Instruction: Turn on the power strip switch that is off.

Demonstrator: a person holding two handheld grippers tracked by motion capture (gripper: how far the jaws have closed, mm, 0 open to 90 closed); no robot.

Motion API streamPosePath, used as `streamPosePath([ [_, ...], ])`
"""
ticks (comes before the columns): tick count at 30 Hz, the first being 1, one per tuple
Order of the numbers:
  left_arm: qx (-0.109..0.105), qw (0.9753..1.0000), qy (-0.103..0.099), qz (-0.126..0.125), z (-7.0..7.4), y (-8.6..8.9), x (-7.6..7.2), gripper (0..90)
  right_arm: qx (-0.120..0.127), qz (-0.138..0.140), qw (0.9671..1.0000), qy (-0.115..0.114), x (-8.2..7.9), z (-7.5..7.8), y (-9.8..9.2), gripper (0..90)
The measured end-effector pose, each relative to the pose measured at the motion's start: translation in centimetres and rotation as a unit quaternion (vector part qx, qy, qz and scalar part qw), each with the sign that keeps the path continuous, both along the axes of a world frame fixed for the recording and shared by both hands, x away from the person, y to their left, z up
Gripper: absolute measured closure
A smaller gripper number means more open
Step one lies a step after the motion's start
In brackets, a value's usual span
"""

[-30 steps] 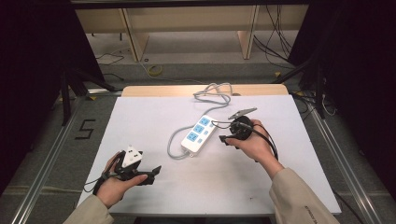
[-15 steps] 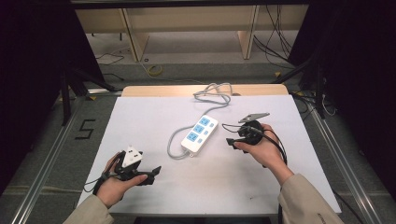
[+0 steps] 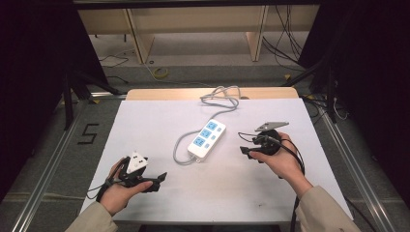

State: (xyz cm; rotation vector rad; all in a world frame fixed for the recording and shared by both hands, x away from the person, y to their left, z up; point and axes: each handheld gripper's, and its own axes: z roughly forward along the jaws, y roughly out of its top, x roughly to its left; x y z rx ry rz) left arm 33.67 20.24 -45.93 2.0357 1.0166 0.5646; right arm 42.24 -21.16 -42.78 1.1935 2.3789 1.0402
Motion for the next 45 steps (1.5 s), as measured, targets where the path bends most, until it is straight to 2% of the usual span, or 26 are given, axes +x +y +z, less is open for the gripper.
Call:
streamPosePath([
  [16, 0.0, 1.0, 0.0, -0.001, -0.1, -0.1, 0.0, 12.2, 0.013, -0.002, 0.9998, -0.013, -1.7, -0.2, -1.8, 36.6],
  [31, 0.001, 1.0, -0.001, -0.001, 0.0, 0.0, 0.0, 12.2, 0.027, -0.007, 0.9994, -0.021, -4.0, -1.2, -3.5, 35.8],
  [45, 0.0, 1.0, -0.001, 0.001, 0.1, 0.0, -0.1, 12.2, 0.038, -0.014, 0.9987, -0.032, -5.3, -1.7, -4.5, 34.3],
])
